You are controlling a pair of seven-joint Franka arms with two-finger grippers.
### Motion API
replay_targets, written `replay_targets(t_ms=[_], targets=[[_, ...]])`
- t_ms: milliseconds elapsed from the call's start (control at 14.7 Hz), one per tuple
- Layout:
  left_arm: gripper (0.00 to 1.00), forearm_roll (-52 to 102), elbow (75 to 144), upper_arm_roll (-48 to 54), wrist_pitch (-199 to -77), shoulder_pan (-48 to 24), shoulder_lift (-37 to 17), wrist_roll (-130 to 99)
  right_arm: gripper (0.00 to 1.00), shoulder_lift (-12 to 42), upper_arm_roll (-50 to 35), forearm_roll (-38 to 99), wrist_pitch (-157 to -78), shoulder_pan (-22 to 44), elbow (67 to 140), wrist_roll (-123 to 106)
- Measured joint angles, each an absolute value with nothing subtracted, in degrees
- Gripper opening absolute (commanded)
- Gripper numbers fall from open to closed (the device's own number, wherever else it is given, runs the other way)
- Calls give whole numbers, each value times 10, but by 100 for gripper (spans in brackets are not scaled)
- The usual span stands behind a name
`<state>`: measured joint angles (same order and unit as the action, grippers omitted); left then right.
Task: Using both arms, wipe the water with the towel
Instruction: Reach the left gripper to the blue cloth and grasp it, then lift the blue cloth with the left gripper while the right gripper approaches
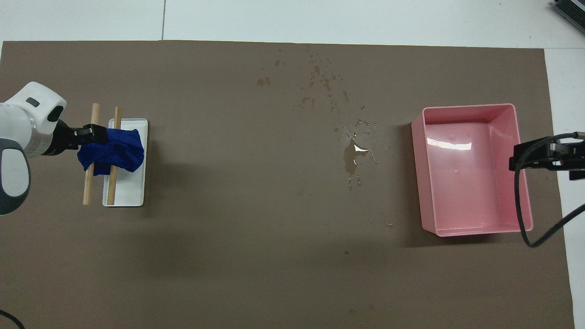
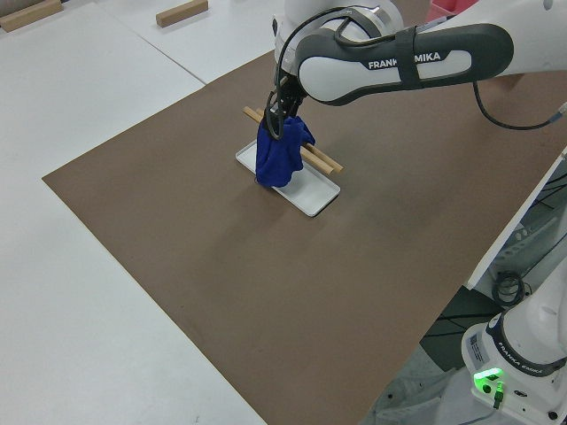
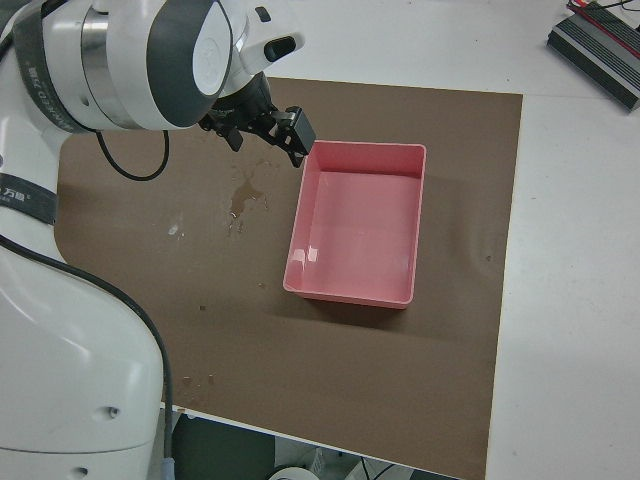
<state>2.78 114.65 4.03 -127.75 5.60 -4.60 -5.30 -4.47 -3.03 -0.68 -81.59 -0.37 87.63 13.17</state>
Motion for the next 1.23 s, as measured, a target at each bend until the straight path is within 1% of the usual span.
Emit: replay_targets(t_ms=[68,136,204,749,885,1089,1226], targets=[[13,28,1146,40,-1278,56,-46,-53,100,-45,-30,-7,-816,-4,876,132],[9,28,1146,40,-1278,56,-46,-52,100,-45,-30,-7,-816,-4,876,132],[1,27,1146,39,-1278,56,-45,-51,100,-45,-30,-7,-816,-4,876,132],[0,28,1142,34,-1267,57,-39,-47,100,-45,-30,-7,-816,-4,876,132],[0,48,1112,34,-1215,57,-39,-48,100,-45,-30,-7,-816,-4,876,132],[0,144,1047,33,-1127,63,-40,-69,100,-45,-30,-7,-816,-4,876,132],[0,211,1027,32,-1097,73,-39,-119,100,-45,-30,-7,-816,-4,876,132]])
